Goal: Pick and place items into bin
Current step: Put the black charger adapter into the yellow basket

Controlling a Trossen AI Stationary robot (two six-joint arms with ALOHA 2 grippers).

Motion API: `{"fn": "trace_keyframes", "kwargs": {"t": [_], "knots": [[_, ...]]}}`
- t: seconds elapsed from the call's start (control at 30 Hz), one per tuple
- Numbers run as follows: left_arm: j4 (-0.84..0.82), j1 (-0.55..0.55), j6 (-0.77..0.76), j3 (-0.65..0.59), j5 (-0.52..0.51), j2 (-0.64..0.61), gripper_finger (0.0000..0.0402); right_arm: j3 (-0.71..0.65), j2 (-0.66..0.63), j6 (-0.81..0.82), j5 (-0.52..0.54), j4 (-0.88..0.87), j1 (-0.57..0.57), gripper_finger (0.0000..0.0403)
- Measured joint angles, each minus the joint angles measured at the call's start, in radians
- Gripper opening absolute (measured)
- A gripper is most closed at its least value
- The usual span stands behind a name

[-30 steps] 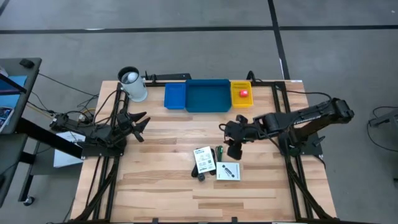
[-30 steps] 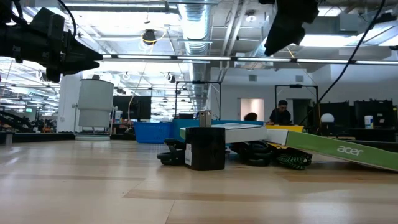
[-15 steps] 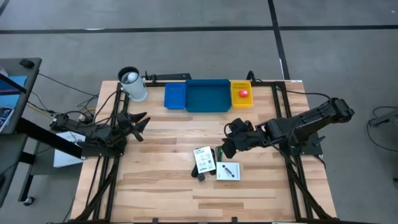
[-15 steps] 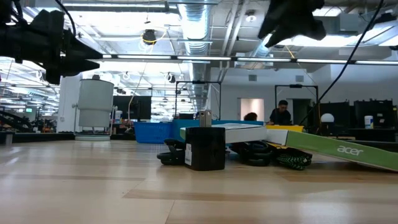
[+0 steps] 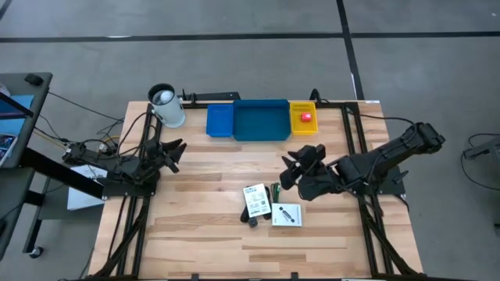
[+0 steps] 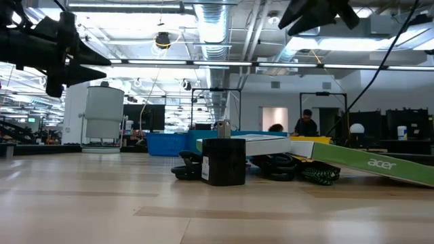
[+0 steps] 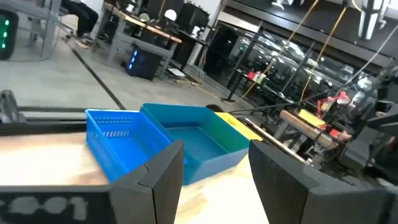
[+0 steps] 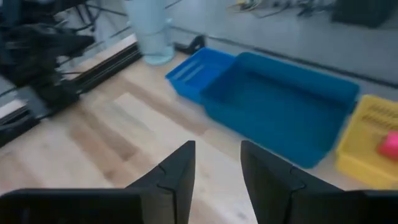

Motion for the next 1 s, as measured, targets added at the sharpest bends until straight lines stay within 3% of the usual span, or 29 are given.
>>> {"fn": "trace_keyframes", "kwargs": {"t": [0.13, 0.47, 0.7, 1.0], "knots": [[-0.003, 0.000, -0.100, 0.000, 0.008, 0.000, 0.0171, 0.000, -0.004, -0.012, 0.049, -0.061, -0.029, 0.0123], [0.001, 0.000, -0.097, 0.009, 0.443, 0.065, 0.0159, 0.000, -0.065, -0.034, 0.061, -0.286, -0.119, 0.0123], [0.083, 0.000, -0.115, 0.037, 0.557, 0.271, 0.0140, 0.000, -0.132, -0.034, 0.103, -0.458, -0.134, 0.0122], [0.158, -0.001, -0.222, 0.162, 0.627, 0.674, 0.0135, 0.000, -0.214, -0.034, 0.139, -0.647, -0.134, 0.0122]]}}
